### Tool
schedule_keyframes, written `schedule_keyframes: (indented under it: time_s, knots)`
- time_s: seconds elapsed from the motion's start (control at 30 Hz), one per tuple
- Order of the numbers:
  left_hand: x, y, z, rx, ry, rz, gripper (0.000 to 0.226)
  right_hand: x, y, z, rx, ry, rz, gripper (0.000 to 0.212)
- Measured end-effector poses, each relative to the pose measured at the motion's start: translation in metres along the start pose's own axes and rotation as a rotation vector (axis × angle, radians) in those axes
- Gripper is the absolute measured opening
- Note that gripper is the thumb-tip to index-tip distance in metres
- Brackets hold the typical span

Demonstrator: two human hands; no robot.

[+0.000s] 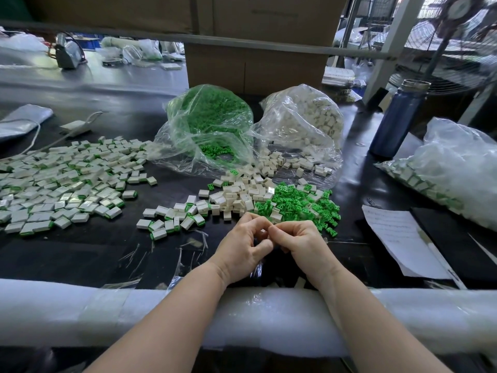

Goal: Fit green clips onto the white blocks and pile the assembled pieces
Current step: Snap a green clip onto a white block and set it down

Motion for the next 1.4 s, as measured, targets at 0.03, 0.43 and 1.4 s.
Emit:
schedule_keyframes:
  time_s: [0.03, 0.43, 1.4]
  knots:
    - [-0.0004, 0.0002, -0.0011, -0.002, 0.002, -0.002, 0.009, 0.0001, -0.0001, -0.0005, 0.003, 0.000, -0.006, 0.021]
    - [0.0005, 0.0000, 0.0012, -0.068, 0.036, -0.044, 0.023, 0.0002, 0.0014, 0.0018, 0.006, -0.030, 0.045, 0.024]
    - [0.0006, -0.0008, -0.0001, -0.136, 0.080, -0.085, 0.016, -0.0001, 0.0028, 0.0037, -0.032, -0.037, -0.048, 0.028]
Point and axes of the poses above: each hand's wrist, its own x-axis towards the middle knuckle, its own y-axis out of the palm, z = x × y, the point moved 2 cm from there along x, towards the middle knuckle, and after that the axes turned 11 degrees about z, right-handed, at the moved point
